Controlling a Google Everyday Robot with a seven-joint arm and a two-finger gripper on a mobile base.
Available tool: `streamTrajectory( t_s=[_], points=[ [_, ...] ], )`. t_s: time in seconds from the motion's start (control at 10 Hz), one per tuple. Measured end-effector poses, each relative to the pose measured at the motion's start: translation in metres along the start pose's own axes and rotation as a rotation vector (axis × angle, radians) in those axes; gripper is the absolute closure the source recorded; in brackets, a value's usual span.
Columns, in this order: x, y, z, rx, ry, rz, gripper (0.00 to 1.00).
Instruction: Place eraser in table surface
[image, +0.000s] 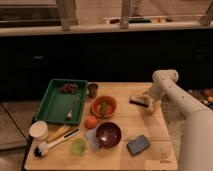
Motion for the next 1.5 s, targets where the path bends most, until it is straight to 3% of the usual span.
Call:
streamTrajectory(
  t_s=[0.6, 1.0, 1.1, 1.5],
  points=[
    [-0.019, -0.015, -0.005, -0.023, -0.031, 0.042, 0.2],
    [-0.043, -0.03, -0.001, -0.049, -0.061, 0.023, 0.22],
    [-0.046, -0.032, 0.0, -0.051, -0.063, 0.017, 0.28],
    [-0.051, -0.032, 0.01, -0.063, -0.092, -0.003, 0.72]
  ],
)
